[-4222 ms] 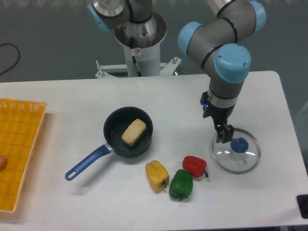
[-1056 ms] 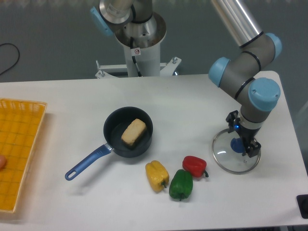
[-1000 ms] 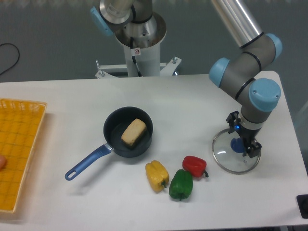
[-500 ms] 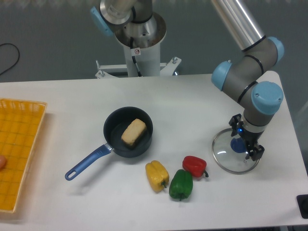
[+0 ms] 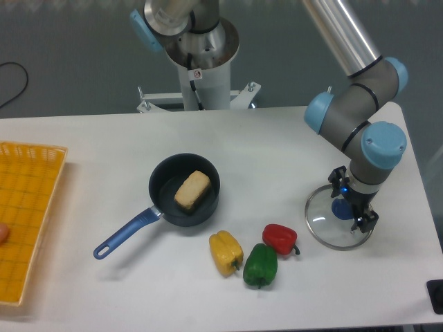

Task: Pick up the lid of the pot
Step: 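Close the gripper around the blue knob of the glass lid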

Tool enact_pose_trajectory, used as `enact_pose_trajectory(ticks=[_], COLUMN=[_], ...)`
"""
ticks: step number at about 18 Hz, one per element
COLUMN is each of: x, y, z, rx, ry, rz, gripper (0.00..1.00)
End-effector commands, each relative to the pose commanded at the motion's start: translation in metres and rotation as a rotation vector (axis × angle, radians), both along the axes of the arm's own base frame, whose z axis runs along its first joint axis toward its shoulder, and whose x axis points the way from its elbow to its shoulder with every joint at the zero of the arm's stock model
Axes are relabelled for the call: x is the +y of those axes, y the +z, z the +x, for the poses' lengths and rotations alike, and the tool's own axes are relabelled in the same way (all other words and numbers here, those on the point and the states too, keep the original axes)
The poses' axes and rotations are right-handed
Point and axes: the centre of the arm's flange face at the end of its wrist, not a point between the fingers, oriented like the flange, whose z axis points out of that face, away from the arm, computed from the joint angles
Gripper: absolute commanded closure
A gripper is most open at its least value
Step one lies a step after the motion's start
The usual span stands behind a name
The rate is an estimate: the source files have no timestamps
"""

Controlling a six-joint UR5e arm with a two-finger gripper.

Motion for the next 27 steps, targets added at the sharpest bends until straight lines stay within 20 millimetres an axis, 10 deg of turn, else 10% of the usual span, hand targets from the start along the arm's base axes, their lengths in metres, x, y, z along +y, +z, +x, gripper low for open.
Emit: enact_pose_trajectory(ticks=[11, 27], x=[0.0003, 0.0012], y=[-0.0075, -0.0023], z=[0.0026, 0.0034], rx=[-0.013, -0.006], ry=[-0.009, -0.014], rz=[-0.003, -0.001], gripper=[0.05, 0.45])
